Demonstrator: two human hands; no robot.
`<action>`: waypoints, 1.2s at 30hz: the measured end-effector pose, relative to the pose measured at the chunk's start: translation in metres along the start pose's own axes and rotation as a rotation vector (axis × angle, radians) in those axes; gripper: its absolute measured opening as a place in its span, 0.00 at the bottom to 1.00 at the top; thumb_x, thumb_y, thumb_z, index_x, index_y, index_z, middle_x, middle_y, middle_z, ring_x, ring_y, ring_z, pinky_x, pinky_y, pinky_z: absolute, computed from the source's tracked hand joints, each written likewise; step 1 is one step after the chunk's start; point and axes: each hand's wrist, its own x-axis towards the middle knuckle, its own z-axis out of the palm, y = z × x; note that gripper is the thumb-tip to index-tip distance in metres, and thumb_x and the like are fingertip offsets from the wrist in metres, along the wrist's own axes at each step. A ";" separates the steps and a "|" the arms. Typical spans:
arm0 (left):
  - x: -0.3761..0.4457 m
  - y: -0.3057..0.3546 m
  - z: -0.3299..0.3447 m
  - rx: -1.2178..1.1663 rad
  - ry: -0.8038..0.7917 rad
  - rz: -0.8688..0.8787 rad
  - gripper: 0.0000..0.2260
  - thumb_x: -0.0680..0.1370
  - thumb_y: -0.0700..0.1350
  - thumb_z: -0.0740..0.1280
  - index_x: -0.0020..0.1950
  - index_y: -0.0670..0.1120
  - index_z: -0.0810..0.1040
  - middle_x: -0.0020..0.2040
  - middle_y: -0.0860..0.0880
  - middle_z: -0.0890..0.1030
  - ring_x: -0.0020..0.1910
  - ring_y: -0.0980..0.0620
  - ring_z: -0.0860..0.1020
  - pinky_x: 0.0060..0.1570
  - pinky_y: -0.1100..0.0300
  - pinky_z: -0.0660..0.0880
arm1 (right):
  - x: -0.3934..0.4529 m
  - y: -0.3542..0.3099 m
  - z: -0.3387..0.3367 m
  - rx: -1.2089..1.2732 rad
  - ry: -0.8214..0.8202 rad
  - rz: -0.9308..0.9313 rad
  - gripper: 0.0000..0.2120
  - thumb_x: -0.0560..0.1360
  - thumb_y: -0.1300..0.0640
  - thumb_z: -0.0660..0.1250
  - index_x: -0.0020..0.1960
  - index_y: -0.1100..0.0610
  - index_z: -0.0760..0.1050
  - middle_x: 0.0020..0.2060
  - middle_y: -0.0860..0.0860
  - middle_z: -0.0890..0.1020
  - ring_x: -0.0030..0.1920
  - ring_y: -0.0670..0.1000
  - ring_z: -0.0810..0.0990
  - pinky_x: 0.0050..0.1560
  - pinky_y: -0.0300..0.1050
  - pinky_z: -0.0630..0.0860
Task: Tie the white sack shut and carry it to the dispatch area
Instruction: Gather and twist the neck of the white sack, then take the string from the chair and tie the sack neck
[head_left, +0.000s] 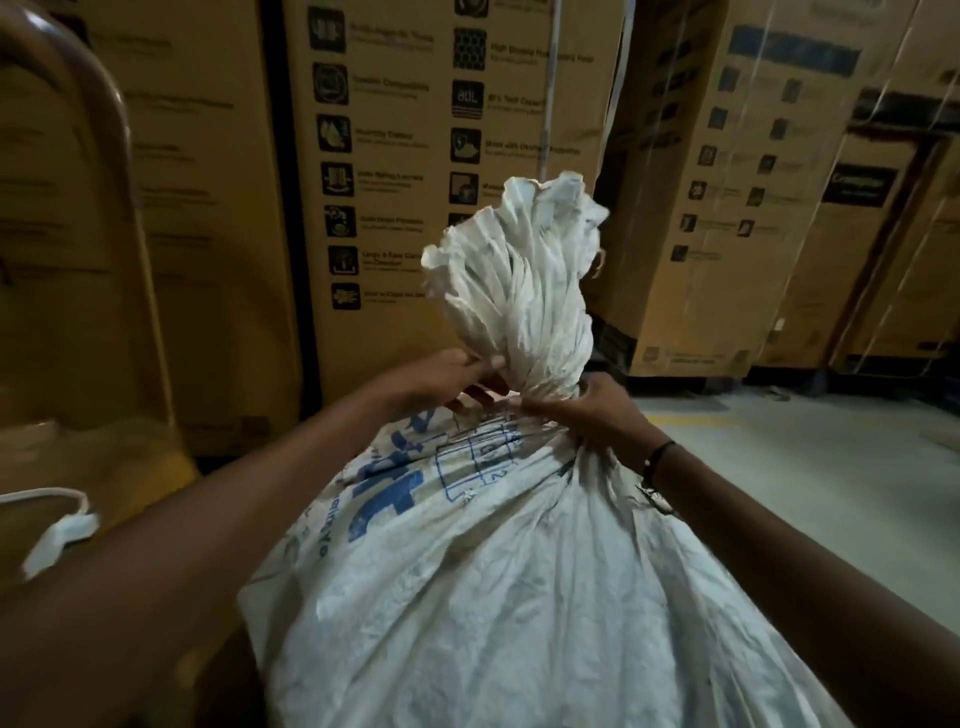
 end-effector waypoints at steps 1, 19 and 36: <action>-0.007 -0.001 -0.007 0.027 -0.033 0.001 0.17 0.88 0.50 0.59 0.62 0.42 0.83 0.59 0.47 0.86 0.54 0.51 0.84 0.48 0.57 0.80 | -0.006 -0.006 0.001 -0.071 0.073 -0.034 0.33 0.62 0.32 0.84 0.61 0.48 0.86 0.51 0.43 0.89 0.51 0.42 0.87 0.46 0.35 0.81; -0.235 0.002 -0.210 0.447 -0.070 -0.507 0.12 0.85 0.46 0.64 0.64 0.42 0.82 0.54 0.47 0.86 0.50 0.55 0.86 0.48 0.56 0.79 | -0.085 -0.196 0.227 0.038 -0.185 -0.575 0.09 0.76 0.54 0.78 0.49 0.57 0.79 0.45 0.52 0.81 0.44 0.50 0.79 0.43 0.46 0.76; -0.280 -0.094 -0.234 0.592 0.033 -0.708 0.23 0.81 0.43 0.73 0.74 0.45 0.70 0.55 0.47 0.82 0.52 0.51 0.83 0.45 0.57 0.81 | -0.075 -0.231 0.276 -0.154 -0.504 -0.441 0.16 0.78 0.60 0.75 0.64 0.59 0.78 0.54 0.52 0.82 0.53 0.54 0.83 0.37 0.31 0.75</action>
